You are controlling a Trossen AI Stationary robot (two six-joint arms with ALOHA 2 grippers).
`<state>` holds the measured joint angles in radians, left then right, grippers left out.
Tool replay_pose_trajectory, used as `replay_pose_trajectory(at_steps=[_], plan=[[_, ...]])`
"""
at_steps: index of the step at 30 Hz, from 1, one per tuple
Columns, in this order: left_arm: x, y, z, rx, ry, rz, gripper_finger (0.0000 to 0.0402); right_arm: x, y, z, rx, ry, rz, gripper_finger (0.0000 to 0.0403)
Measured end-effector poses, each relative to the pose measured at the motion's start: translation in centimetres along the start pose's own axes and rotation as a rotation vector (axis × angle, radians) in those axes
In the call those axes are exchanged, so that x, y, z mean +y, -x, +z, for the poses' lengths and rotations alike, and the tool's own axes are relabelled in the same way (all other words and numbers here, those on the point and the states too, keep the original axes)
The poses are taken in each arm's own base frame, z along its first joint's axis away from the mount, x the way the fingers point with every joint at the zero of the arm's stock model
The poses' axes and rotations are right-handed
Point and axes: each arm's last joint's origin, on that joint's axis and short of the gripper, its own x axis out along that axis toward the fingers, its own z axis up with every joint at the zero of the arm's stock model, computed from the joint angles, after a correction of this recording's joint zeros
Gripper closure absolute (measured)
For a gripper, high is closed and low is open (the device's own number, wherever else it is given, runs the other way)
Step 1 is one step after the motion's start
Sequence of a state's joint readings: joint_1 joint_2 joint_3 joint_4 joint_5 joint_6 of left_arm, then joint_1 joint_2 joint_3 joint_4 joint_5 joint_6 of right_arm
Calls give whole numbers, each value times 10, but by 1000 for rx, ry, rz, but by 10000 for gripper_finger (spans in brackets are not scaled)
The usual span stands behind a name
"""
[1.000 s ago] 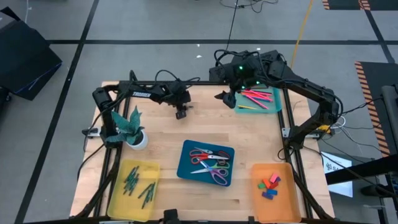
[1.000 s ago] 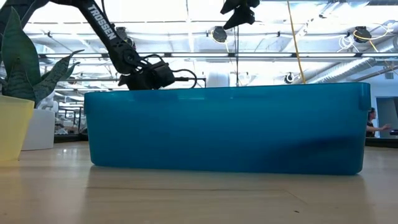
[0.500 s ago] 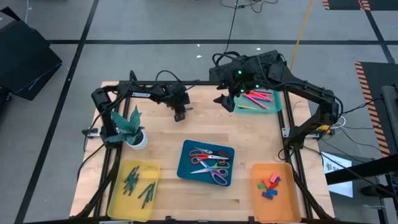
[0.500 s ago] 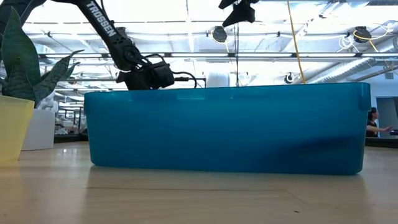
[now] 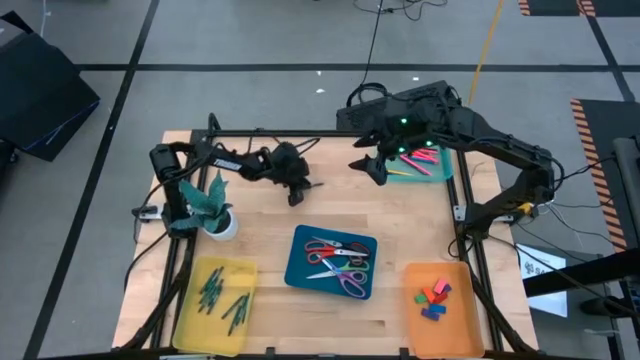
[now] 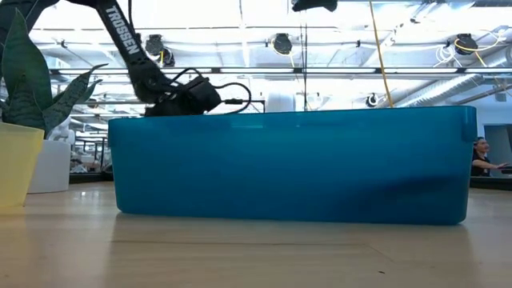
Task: Sort crayons/erasers/pens/pencils in bins
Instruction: Put the green crayon into the yellow bin
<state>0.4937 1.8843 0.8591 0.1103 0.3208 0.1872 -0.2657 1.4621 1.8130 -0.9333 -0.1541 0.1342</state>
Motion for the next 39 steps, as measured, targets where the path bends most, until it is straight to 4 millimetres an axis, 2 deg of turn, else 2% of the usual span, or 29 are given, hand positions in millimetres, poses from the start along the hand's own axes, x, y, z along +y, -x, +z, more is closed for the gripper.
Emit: replay_pose_trajectory(at_steps=[9,17,21,26,34,39], plan=[[-8,-3,-15,-137,-57,29,343,4,27,6,-137,-7,-10,101],[-10,-12,-22,-202,-91,21,273,4,27,13,-203,4,-4,101],[-8,-24,-27,-226,-86,14,266,4,24,17,-240,26,-1,101],[-9,-36,-31,-262,-134,24,296,4,21,22,-300,66,3,101],[-17,-45,-31,-300,-140,102,382,3,14,27,-390,109,-16,101],[-18,-45,-30,-299,-122,123,374,3,14,27,-398,121,-17,101]])
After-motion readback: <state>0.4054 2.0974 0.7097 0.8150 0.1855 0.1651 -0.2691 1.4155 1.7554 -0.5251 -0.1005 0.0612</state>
